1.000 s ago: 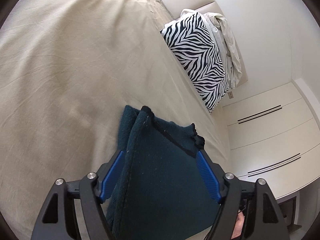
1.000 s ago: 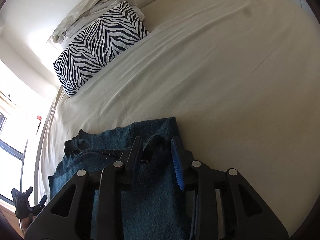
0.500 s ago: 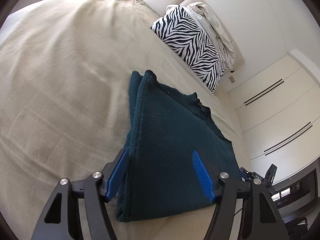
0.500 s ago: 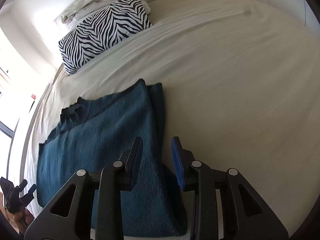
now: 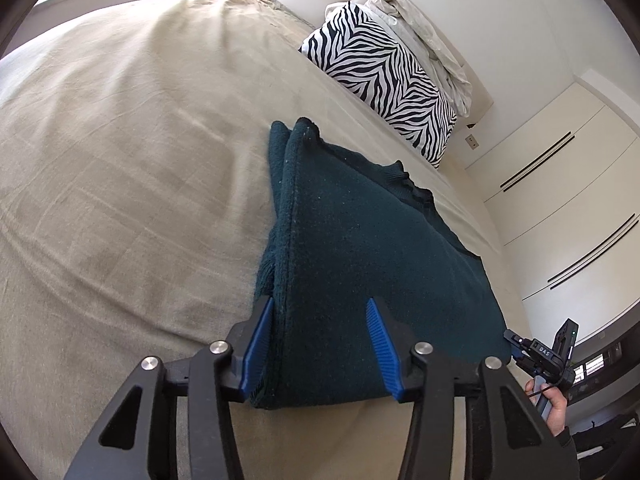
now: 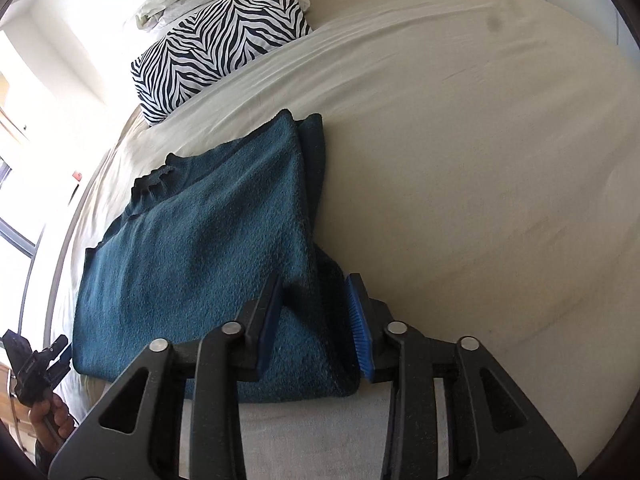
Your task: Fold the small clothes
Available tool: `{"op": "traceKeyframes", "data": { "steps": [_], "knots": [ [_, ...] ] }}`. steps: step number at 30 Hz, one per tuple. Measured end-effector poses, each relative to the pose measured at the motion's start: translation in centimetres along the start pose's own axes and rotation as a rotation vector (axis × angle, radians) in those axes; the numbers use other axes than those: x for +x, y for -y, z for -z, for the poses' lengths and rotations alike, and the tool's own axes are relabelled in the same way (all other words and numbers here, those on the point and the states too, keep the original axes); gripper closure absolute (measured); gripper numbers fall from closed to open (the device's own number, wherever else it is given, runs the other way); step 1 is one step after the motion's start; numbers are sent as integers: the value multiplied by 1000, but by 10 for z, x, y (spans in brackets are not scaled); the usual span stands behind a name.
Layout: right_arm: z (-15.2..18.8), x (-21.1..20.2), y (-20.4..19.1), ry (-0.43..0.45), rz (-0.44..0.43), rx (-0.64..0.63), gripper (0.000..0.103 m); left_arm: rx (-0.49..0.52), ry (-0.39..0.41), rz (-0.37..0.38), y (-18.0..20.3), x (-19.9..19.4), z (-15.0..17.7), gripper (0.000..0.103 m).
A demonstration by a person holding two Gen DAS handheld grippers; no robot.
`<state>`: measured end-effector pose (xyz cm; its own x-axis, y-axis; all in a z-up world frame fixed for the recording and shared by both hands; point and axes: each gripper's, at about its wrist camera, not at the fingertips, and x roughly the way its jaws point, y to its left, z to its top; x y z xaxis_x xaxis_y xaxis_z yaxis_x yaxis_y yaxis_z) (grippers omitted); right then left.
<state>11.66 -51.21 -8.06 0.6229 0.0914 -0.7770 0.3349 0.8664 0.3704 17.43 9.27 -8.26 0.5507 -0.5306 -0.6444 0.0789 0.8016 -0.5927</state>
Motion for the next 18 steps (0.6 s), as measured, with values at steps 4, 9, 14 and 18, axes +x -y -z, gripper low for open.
{"op": "traceKeyframes", "data": {
  "steps": [4,9,14,18],
  "knots": [
    [4,-9,-1,27,12,-24,45,-18,-2,-1,-5,1,3,57],
    [2,-10,0,14,51,-65,62,-14,-1,-26,-7,1,4,71],
    [3,-7,-6,-4,66,-116,81,-15,-6,-57,-12,2,5,88],
    [4,-8,-12,3,98,-140,97,-1,-9,-66,-12,2,6,94]
  ]
}}
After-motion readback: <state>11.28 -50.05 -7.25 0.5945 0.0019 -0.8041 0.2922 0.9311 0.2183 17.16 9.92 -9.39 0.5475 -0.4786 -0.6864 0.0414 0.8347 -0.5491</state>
